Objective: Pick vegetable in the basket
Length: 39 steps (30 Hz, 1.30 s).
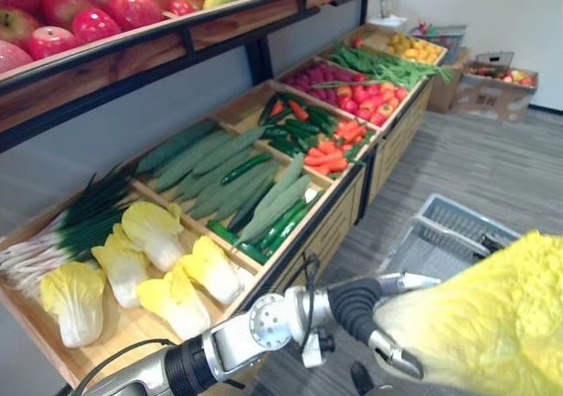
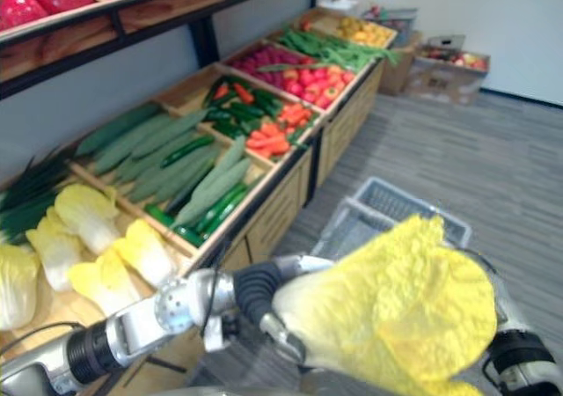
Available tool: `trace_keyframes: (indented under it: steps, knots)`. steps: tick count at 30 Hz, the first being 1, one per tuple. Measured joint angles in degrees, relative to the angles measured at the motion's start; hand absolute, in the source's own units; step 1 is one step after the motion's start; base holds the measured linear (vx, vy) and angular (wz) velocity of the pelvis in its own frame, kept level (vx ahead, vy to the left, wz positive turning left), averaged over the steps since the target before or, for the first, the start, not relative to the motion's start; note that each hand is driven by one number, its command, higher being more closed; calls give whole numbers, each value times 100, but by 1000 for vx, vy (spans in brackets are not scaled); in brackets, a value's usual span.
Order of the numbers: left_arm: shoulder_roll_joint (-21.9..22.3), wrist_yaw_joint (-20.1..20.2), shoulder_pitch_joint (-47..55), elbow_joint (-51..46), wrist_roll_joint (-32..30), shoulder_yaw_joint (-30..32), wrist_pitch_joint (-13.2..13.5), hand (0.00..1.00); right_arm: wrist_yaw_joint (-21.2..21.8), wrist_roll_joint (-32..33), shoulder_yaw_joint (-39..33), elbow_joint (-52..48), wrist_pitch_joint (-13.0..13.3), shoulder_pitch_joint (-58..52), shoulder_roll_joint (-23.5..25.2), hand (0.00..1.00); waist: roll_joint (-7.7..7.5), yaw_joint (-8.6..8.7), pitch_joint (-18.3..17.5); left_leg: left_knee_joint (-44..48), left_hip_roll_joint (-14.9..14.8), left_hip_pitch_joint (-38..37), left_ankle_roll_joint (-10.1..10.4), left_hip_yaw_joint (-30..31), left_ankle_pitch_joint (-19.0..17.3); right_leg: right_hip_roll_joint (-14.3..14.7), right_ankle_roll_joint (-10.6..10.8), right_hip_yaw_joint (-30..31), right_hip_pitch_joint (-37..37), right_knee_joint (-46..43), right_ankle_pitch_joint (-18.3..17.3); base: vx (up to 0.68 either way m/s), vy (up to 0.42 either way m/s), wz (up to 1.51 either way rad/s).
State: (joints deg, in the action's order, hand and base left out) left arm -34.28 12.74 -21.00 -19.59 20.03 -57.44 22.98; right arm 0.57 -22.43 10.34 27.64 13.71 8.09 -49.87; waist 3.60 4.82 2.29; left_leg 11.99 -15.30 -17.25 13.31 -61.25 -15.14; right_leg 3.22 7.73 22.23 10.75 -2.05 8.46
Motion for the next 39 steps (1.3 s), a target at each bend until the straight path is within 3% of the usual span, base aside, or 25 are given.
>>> trace_keyframes:
  steps: [11, 15, 19, 23, 28, 34, 39]
  knots:
    - [-175, 219, -118, 600, -125, -759, -11, 100, 225, 274, 516, -898, 358, 314, -432, 100, 19, 241, 229, 29, -11, -110, 20, -261, -14, 109, -3, 193, 28, -28, 17, -16, 1, -10]
    - [-3, 93, -165, 946, -727, -756, -73, 100, 465, 351, 653, -1131, 394, 292, -484, 100, -4, 283, 302, 21, -1, -109, 20, -268, -13, 109, 0, 203, 34, -30, 19, 0, 0, 0]
    - [391, -29, -163, 1452, -1225, -665, -155, 100, 639, 556, 662, -1428, 396, 83, -505, 100, -22, 273, 323, 11, -1, -108, 19, -261, -13, 108, 0, 200, 31, -31, 19, 0, 0, 0]
    - [923, -191, -158, 1948, -1755, -188, -358, 100, 832, 591, 657, -1810, 419, -283, -501, 100, -47, 269, 339, 6, 6, -109, 18, -234, -12, 91, 0, 190, 11, -32, 19, -14, -3, 2]
    - [1872, -455, -168, 2782, -2755, 435, -617, 100, 1102, 717, 523, -1883, 402, -737, -413, 100, -68, 275, 352, -59, 34, -82, -14, -118, 10, 47, 0, 116, -5, -32, 19, -32, -10, 8]
    - [2314, -586, -164, 3325, -3516, 651, -701, 100, 1271, 721, 342, -1909, 392, -1054, -278, 100, -176, 291, 420, -84, 59, -20, -51, -39, 26, -34, 0, 41, -4, 4, 16, -36, -7, 9]
    - [2488, -758, -167, 3858, -4178, 753, -706, 100, 1375, 725, 343, -2026, 383, -1167, -211, 100, -178, 305, 422, -94, 70, -10, -57, -28, 27, -45, 0, 30, -4, 28, 16, 0, 0, 0]
